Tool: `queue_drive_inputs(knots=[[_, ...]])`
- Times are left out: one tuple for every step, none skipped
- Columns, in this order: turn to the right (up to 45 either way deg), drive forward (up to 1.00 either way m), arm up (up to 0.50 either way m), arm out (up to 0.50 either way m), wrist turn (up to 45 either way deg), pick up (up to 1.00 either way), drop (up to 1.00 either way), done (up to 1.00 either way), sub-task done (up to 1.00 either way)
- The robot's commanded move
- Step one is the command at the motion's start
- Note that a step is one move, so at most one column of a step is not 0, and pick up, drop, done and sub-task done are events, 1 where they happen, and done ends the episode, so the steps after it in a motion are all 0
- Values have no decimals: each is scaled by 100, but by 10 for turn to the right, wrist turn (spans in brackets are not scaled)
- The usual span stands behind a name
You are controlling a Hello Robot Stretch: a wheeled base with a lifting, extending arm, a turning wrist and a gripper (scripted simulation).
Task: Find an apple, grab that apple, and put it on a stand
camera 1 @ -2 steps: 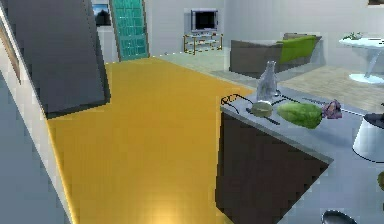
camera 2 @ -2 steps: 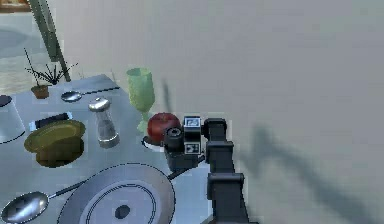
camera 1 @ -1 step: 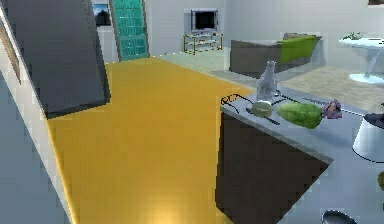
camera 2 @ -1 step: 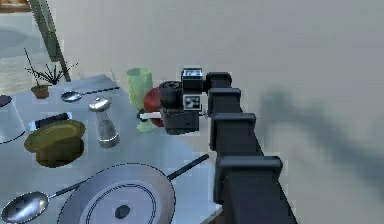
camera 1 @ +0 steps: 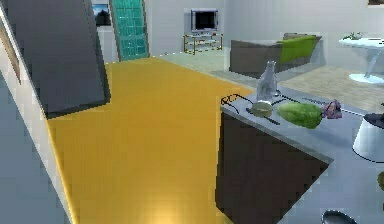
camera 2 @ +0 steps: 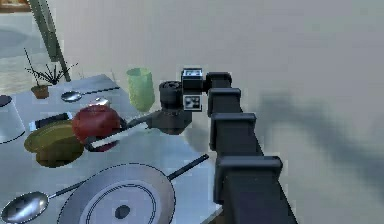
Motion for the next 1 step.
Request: queue_drive_inputs(knots=[[0, 0, 0, 0, -450, 0, 0, 0, 0]])
